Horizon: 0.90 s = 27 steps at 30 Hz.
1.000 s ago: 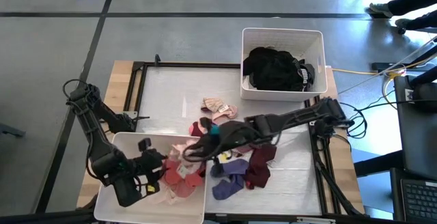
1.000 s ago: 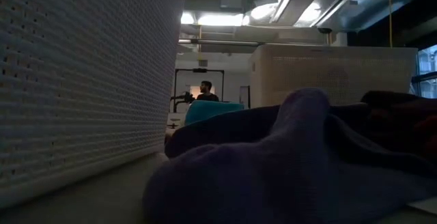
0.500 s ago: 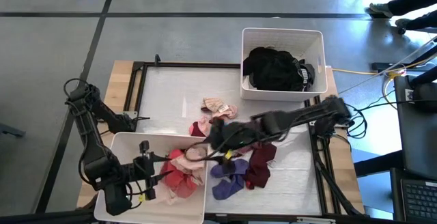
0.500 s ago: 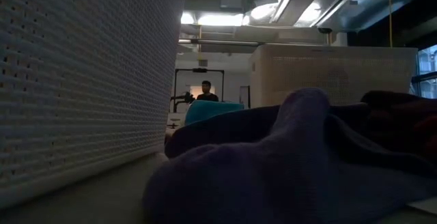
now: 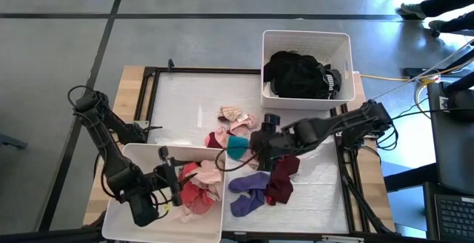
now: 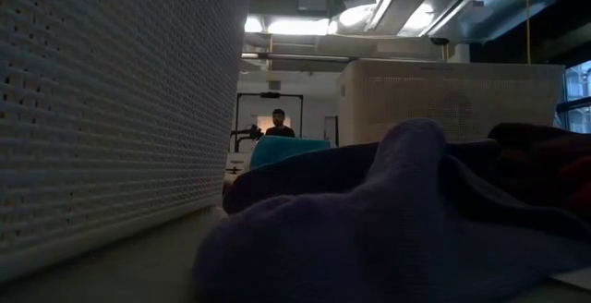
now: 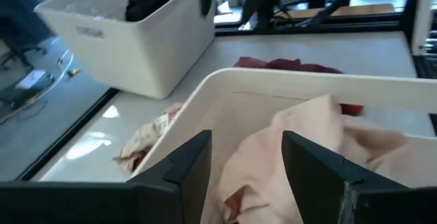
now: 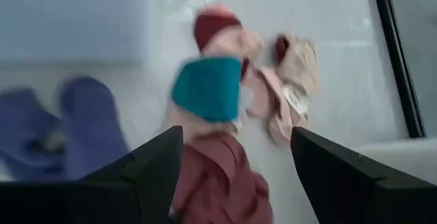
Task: Sort clothes
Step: Put the light pink sock into the bottom white laundry bin
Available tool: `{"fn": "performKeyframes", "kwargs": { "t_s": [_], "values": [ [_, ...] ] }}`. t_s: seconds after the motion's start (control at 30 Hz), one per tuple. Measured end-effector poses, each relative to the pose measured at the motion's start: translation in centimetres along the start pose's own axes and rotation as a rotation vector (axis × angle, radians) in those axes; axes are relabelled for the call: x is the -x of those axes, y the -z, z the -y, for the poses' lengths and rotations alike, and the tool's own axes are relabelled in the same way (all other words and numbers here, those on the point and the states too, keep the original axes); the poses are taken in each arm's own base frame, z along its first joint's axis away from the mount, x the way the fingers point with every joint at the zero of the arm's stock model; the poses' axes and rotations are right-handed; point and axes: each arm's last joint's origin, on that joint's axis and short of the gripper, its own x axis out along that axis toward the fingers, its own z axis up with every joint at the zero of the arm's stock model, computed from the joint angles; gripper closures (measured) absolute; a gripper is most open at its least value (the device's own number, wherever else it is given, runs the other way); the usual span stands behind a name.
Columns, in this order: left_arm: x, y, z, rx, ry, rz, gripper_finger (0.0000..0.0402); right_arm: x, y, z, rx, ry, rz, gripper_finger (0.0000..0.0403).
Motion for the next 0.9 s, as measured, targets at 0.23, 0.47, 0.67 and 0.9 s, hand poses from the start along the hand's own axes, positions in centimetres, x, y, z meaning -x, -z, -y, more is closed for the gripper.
{"fn": "performKeyframes", "kwargs": {
  "t_s": [0.23, 0.47, 0.67, 0.9],
  "values": [
    [0.1, -0.1, 1.5, -0.082, 0.082, 0.036, 0.0233, -5.6, 3.2, -1.6, 0.018, -0.016, -0.045, 0.0133],
    [0.3, -0.5, 1.9, -0.098, 0.108, 0.057, 0.0233, -10.5, 6.2, -3.1, -0.031, -0.132, 0.047, 0.0133],
    [0.3, -0.5, 1.9, -0.102, 0.105, 0.057, 0.0233, -12.8, 8.3, -3.6, -0.053, -0.208, 0.102, 0.0133],
    [0.3, -0.5, 1.8, -0.102, 0.090, 0.068, 0.0233, -14.4, 9.0, -4.1, -0.041, -0.242, 0.195, 0.0133]
  ]
}}
